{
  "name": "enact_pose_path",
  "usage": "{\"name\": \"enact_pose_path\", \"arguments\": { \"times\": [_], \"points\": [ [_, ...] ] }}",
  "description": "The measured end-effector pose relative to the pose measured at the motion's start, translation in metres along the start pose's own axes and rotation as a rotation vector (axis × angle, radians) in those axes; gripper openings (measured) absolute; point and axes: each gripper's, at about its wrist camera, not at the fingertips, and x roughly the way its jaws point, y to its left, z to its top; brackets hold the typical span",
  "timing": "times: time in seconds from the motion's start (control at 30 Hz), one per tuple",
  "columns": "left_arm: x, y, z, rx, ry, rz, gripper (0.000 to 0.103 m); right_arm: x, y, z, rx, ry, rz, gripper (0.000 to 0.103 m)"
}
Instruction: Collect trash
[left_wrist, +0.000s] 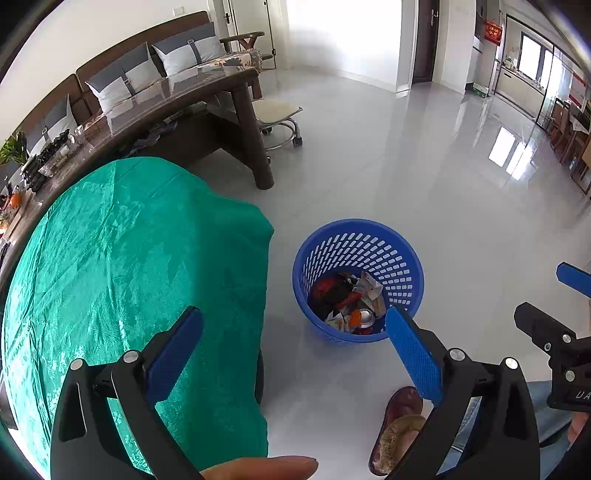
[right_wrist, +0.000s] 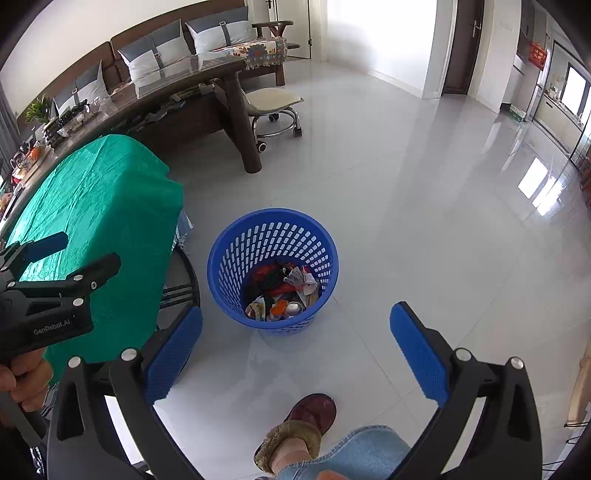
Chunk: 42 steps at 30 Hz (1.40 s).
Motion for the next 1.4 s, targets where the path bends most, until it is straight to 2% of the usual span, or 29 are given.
{"name": "enact_pose_path", "arguments": {
  "times": [1.4],
  "points": [
    [0.0095,-0.0058,-0.0024,0.015,0.013,0.000,0.098,0.0015,0.0014,-0.0005,0.008,0.005,0.007,0.098]
  ]
}}
